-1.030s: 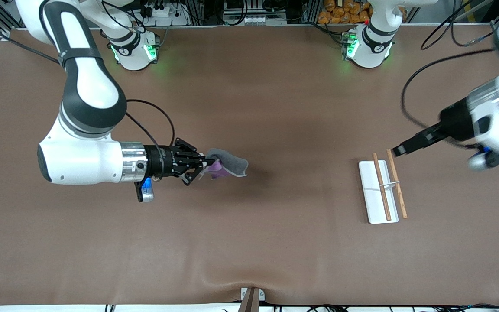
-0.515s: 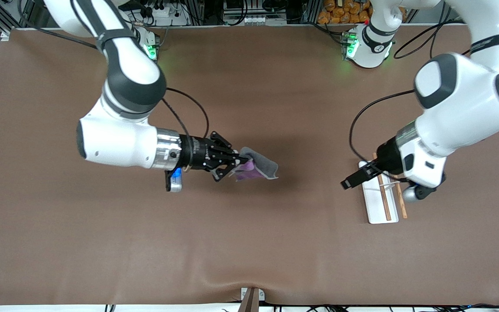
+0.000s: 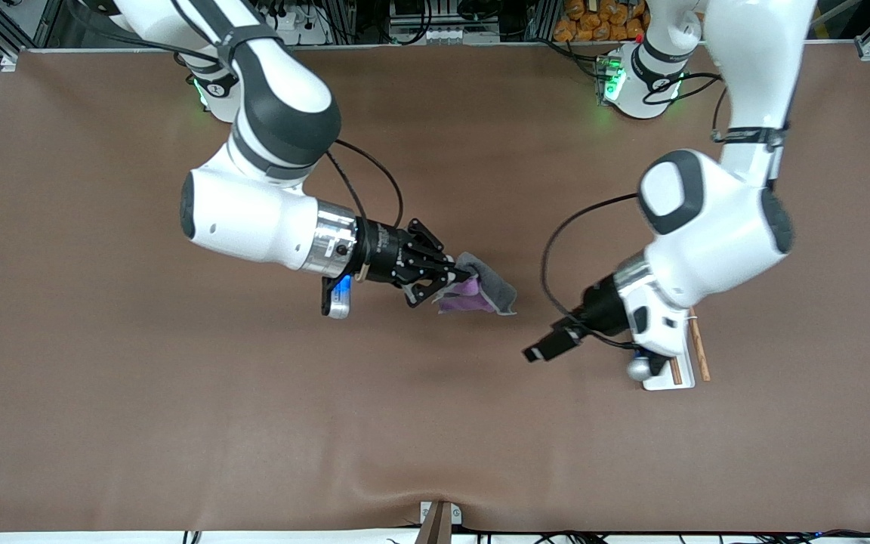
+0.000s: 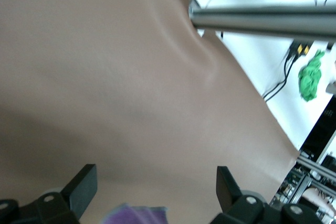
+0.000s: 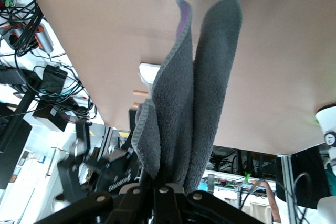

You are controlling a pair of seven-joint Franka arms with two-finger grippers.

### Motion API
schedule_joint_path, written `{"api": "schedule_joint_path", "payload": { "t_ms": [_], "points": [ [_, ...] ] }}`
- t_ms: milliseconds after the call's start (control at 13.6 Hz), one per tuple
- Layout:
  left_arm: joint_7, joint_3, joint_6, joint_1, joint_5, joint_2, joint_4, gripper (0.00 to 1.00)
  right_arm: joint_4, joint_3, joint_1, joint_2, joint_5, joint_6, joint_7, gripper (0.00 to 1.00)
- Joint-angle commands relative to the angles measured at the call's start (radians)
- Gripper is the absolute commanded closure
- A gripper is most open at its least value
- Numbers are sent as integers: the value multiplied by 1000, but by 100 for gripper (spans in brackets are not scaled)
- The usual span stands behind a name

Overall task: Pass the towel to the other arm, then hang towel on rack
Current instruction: 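Grasp the towel's hanging end with the left gripper, then open the right gripper while the left gripper carries the towel away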

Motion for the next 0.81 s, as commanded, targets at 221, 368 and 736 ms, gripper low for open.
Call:
{"api": "schedule_joint_path", "payload": {
  "t_ms": [221, 368, 736],
  "points": [
    [-114, 8, -103, -37, -6, -35, -32, 0, 21, -13, 18, 5, 24, 15, 24, 100],
    [-117, 6, -153, -32, -6, -47, -32, 1, 21, -13, 17, 7, 24, 15, 23, 100],
    [-159, 6, -211, -42, -6, -61, -29, 40, 19, -15, 15, 7, 22, 13, 21, 100]
  ]
}}
